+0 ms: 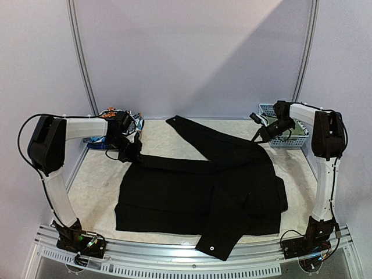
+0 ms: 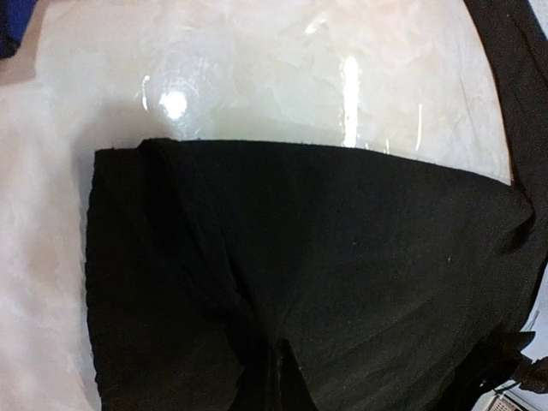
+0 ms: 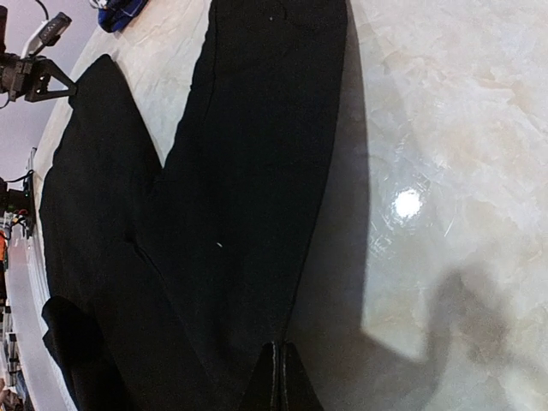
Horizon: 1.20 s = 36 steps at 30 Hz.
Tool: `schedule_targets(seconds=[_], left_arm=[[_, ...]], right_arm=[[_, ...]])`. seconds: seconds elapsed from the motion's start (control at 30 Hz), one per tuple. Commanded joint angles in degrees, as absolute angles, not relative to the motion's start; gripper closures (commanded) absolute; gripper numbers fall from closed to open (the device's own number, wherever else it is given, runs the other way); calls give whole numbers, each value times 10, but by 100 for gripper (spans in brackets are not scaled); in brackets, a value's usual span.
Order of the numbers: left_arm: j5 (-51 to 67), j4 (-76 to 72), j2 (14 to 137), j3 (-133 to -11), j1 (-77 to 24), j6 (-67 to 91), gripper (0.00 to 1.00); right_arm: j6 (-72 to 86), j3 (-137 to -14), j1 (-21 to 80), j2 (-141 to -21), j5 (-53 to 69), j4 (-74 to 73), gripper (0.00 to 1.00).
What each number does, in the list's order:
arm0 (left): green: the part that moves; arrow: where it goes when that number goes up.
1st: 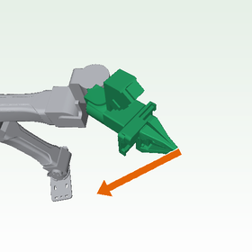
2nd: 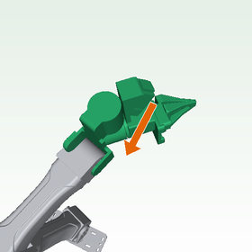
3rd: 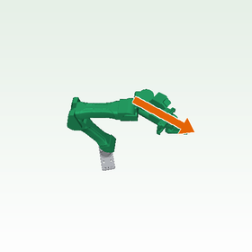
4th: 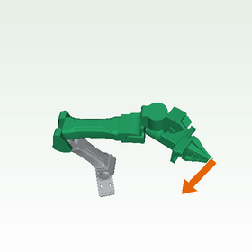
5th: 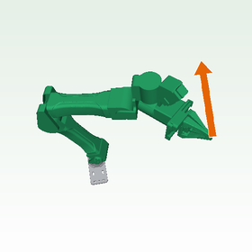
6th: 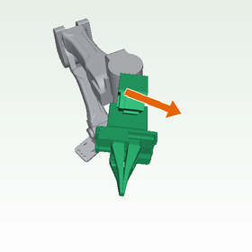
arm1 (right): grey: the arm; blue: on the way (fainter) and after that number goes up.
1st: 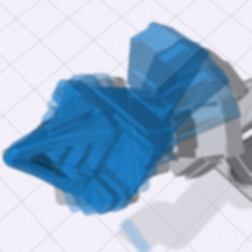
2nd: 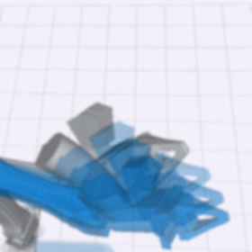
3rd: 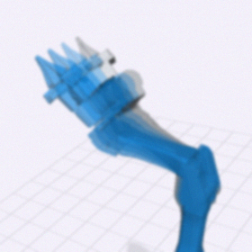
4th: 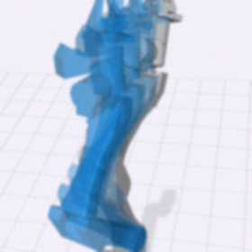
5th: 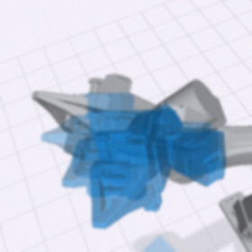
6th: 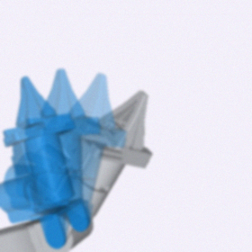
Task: Fold and stack the mixed laundry pile
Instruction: Fold the flattened shirt at the center of the board.
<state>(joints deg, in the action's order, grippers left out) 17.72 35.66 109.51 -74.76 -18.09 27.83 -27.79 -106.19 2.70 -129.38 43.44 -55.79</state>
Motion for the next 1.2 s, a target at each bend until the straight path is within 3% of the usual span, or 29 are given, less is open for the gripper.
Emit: schedule_targets(seconds=[0.0, 1.17], left_arm=[[171, 377, 1078, -758, -171, 261, 100], [184, 396, 1084, -757, -154, 233, 100]], right_arm=[[-297, -1035, 18, -1240, 456, -569, 100], [-267, -870, 5, -1132, 451, -646, 100]])
